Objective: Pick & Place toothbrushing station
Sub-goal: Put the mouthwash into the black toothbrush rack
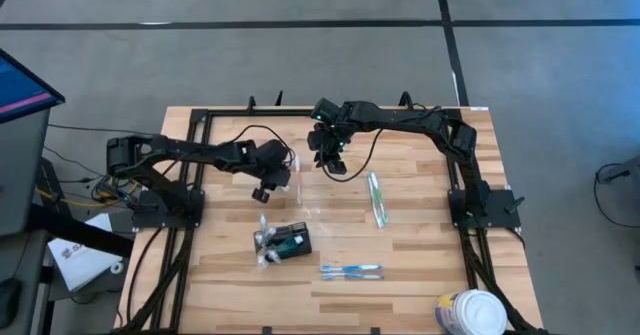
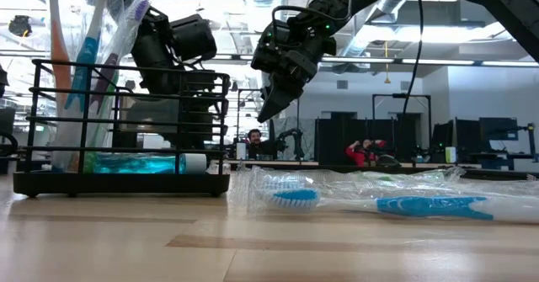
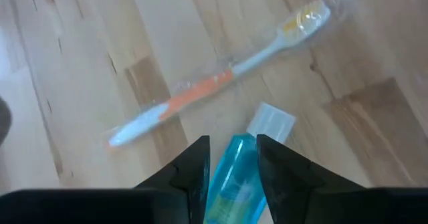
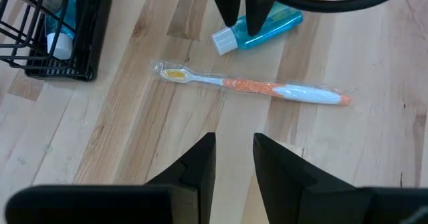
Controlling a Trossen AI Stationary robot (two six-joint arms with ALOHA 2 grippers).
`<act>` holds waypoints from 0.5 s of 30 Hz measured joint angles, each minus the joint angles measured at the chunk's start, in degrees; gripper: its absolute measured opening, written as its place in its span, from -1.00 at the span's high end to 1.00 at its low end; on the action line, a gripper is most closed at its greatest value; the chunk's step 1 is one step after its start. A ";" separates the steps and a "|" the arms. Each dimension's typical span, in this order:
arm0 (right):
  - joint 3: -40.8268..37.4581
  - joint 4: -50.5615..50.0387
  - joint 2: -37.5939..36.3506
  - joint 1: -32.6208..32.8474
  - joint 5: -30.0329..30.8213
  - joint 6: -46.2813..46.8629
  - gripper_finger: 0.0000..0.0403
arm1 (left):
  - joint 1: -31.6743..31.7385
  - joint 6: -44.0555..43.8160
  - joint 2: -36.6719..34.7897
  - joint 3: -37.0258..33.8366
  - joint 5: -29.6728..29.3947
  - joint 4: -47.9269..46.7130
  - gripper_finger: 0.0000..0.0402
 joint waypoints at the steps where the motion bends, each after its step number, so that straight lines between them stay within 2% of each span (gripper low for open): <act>1: 0.00 0.00 0.00 0.00 0.00 -0.02 0.54 | -0.16 0.00 -0.01 0.03 0.22 -0.54 0.44; 15: 0.00 1.55 0.00 -0.02 0.00 -0.11 0.54 | -0.80 6.67 -0.07 6.59 0.67 -11.11 0.43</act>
